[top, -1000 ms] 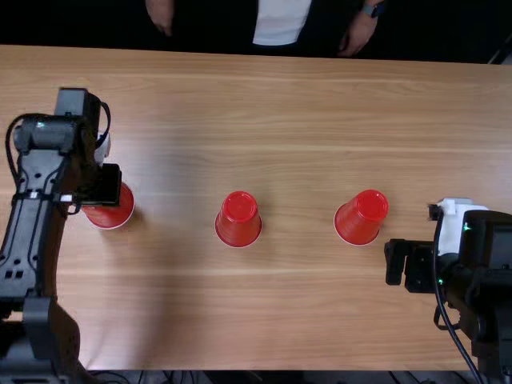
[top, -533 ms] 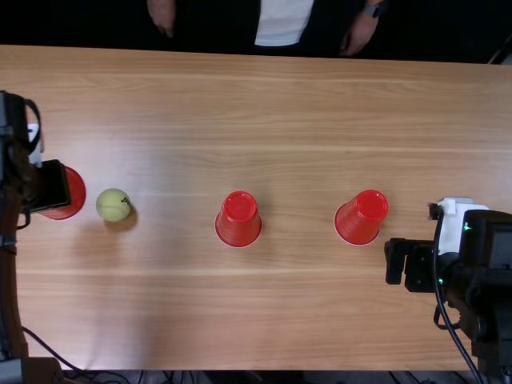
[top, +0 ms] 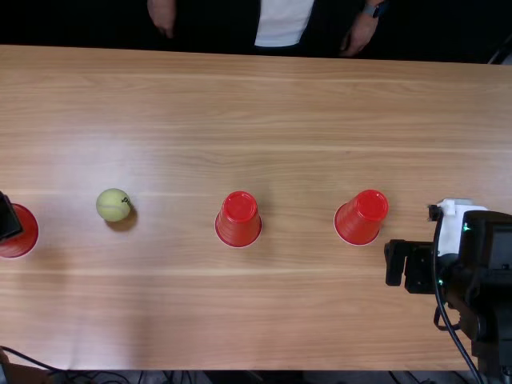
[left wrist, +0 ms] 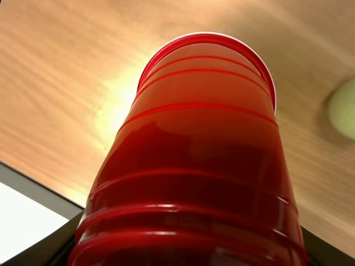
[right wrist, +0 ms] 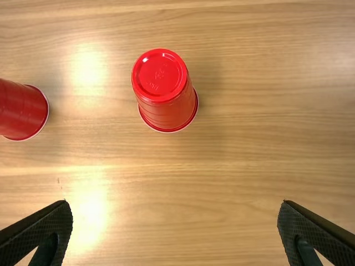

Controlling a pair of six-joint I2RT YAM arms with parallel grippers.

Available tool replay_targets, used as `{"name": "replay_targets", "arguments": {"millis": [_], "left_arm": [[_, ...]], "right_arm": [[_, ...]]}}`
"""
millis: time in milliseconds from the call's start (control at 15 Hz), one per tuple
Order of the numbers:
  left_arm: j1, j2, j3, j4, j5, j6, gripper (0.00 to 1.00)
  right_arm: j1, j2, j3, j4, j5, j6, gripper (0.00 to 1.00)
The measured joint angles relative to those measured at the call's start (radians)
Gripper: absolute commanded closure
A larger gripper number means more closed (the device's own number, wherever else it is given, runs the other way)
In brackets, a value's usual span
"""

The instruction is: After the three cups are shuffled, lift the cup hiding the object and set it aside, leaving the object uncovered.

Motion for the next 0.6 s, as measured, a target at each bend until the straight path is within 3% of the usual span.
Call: {"name": "replay_targets", "arguments": {"millis": [200, 333, 467, 600], "left_arm": [[0.03, 0.055, -0.039, 0.04, 0.002, 0.0, 0.78], [0.044, 0.123, -0.064, 0.045, 0.003, 0.0, 0.68], [0.05, 0.156, -0.068, 0.047, 0.002, 0.0, 0.41], [0.051, 0.191, -0.068, 0.047, 0.002, 0.0, 0.0]], "right_arm": [[0.0, 0.0, 0.0, -0.021, 0.0, 0.0, 0.0], [0.0, 0.0, 0.0, -0.037, 0.0, 0.0, 0.0], [0.0, -0.005, 0.0, -0.038, 0.0, 0.0, 0.0], [0.0, -0.018, 0.0, -0.039, 0.0, 0.0, 0.0]]}}
